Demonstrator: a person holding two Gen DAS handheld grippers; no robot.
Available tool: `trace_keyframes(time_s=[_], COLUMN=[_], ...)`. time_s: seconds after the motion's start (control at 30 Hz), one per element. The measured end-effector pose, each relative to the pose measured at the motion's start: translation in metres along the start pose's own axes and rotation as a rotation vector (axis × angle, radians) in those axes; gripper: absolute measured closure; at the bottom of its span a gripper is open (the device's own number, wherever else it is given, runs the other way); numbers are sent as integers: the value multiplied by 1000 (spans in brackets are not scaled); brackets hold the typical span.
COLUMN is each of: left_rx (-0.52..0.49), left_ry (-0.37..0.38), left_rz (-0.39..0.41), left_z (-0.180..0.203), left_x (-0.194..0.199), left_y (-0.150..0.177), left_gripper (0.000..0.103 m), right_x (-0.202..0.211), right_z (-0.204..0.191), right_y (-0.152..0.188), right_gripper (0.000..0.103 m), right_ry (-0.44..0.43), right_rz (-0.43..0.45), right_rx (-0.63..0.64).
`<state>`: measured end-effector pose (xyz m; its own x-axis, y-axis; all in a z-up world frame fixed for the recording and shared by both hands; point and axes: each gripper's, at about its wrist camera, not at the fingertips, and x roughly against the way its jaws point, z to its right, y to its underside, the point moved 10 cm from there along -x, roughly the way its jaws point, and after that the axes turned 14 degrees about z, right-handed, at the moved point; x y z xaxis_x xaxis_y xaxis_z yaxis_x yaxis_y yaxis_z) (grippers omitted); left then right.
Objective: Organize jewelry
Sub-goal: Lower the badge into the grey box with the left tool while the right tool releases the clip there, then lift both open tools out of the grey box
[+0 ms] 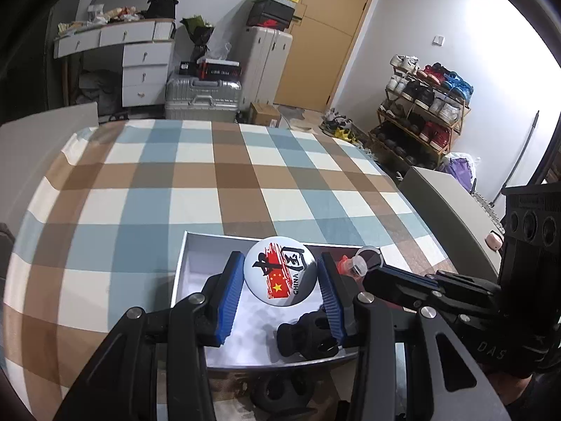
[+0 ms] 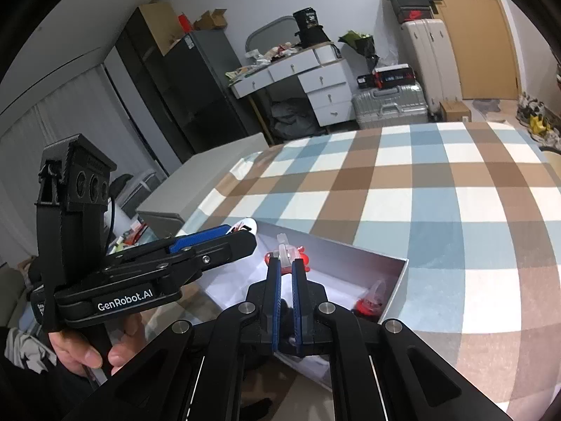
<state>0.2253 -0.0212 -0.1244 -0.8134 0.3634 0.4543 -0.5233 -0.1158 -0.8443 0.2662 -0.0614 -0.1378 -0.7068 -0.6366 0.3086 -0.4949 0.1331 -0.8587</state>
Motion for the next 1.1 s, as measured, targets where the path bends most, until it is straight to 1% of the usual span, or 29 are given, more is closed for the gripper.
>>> trace_keyframes(time_s=[0.07, 0.13, 0.17, 0.2, 0.27, 0.33, 0.37, 0.43, 0.47, 0.5, 0.57, 0.67, 0.9, 0.97, 1.03, 1.1], left_rx=[2, 2, 5, 14, 28, 34, 31, 11, 0, -3, -3, -12, -48, -60, -69, -75], left_ry=[16, 21, 19, -1, -8, -14, -10, -22, -33, -37, -48, -64, -122, -137, -158, -176], left_rz=[-17, -22, -26, -31, -42, -40, -33, -15, -7, -2, 4, 13, 55, 75, 105, 132], left_z=[3, 5, 4, 1, -1, -2, 0, 2, 3, 2, 1, 2, 8, 9, 10, 10], left_x=[-3, -7, -8, -9, -9, -7, -4, 3, 6, 7, 12, 20, 44, 51, 60, 68], left_y=[2, 3, 4, 4, 5, 5, 4, 0, -1, -2, -4, -5, -9, -12, -14, -17], left_gripper=[66, 66, 66, 66, 58, 45, 43, 38, 38, 37, 37, 37, 36, 32, 24, 21], right_x=[-3, -6, -7, -7, -6, -2, 0, 8, 12, 16, 25, 37, 65, 73, 79, 86], right_z=[3, 6, 8, 10, 13, 16, 16, 16, 15, 14, 11, 7, -5, -9, -13, -19], right_y=[2, 4, 4, 3, 2, 0, -1, -5, -6, -8, -10, -12, -16, -18, -20, -22], right_gripper=[97, 95, 94, 93, 88, 79, 73, 70, 67, 60, 53, 50, 37, 34, 30, 25], right_ry=[11, 20, 22, 28, 34, 39, 40, 37, 38, 39, 35, 38, 43, 43, 43, 38], right_rz=[-5, -11, -12, -7, -3, 11, 16, 35, 45, 57, 73, 91, 132, 144, 155, 168], right_rx=[6, 0, -6, -16, -27, -38, -41, -43, -41, -40, -41, -27, -5, -1, 4, 14])
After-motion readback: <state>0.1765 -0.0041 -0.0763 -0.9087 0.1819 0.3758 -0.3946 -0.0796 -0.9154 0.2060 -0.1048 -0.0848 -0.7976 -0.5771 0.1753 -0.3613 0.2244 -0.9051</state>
